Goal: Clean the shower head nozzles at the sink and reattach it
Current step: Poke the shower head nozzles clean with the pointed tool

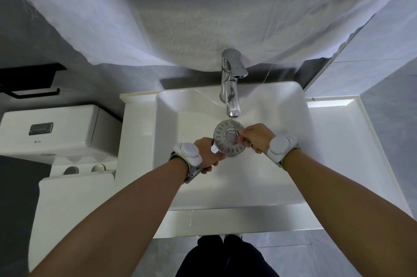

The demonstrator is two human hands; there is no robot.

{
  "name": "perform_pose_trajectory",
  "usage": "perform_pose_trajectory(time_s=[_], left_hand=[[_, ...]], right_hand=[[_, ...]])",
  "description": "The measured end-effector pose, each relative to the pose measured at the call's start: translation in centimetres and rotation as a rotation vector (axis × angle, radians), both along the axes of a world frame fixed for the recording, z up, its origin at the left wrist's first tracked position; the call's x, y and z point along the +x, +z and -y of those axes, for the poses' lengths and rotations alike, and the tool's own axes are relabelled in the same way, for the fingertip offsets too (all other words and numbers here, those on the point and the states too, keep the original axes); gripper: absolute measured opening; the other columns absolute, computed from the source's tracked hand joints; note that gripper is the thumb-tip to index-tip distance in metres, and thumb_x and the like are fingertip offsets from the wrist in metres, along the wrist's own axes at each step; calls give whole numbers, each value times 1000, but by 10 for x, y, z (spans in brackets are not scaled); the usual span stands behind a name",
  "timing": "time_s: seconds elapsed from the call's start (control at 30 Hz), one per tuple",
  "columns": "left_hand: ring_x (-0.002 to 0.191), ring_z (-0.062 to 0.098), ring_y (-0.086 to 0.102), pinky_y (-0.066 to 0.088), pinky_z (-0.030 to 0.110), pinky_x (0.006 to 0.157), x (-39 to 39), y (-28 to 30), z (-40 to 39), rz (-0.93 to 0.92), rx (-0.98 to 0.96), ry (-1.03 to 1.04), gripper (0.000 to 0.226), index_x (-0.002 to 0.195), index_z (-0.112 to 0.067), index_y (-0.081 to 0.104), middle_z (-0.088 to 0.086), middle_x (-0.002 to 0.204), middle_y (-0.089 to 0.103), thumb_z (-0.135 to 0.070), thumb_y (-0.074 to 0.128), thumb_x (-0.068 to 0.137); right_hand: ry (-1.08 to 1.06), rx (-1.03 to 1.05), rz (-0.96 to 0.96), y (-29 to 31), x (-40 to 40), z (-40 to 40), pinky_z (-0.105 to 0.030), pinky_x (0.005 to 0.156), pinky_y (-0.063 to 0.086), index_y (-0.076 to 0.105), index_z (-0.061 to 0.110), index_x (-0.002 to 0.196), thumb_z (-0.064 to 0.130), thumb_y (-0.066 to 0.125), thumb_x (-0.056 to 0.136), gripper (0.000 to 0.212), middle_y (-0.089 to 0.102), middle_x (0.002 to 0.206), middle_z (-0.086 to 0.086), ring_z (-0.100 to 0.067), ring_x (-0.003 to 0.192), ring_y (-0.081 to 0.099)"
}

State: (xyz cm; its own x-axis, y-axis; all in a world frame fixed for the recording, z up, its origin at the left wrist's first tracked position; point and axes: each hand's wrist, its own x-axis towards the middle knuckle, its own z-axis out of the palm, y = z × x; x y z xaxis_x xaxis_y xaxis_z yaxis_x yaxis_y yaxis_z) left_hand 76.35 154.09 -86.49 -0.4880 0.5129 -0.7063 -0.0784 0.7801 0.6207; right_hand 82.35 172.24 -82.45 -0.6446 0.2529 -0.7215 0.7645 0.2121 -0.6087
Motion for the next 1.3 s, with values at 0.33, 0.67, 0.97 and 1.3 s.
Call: perform_pose_trajectory(time_s=[0.33, 0.67, 0.97, 1.3], left_hand=[[34, 14, 43, 39, 22, 40, 0, 4, -2, -36, -48, -11, 21, 82, -9, 55, 5, 68, 58, -26, 65, 91], [31, 12, 43, 38, 22, 37, 2, -3, -9, 42, -7, 56, 23, 88, -7, 57, 6, 69, 57, -27, 68, 91], [31, 15, 43, 37, 20, 37, -3, 0, -15, -32, 4, 14, 25, 79, -10, 56, 5, 65, 58, -29, 69, 88], [41, 21, 45, 40, 23, 39, -14, -1, -12, 14, -23, 63, 26, 78, -8, 56, 7, 67, 57, -28, 69, 89]], right_hand=[[169, 309, -92, -8, -1, 12, -30, 63, 44, 64, 10, 70, 40, 52, 94, 39, 57, 66, -7, -25, 64, 53], [208, 471, -123, 1, 6, 20, -34, 72, 54, 73, 17, 86, 41, 53, 93, 32, 67, 85, -8, -28, 79, 63], [76, 470, -146, 3, 2, 12, -36, 73, 55, 74, 14, 88, 36, 52, 95, 32, 69, 87, -12, -31, 80, 65], [124, 455, -153, 2, 9, 17, -35, 72, 55, 69, 19, 81, 37, 51, 96, 29, 68, 83, -9, -30, 77, 64]])
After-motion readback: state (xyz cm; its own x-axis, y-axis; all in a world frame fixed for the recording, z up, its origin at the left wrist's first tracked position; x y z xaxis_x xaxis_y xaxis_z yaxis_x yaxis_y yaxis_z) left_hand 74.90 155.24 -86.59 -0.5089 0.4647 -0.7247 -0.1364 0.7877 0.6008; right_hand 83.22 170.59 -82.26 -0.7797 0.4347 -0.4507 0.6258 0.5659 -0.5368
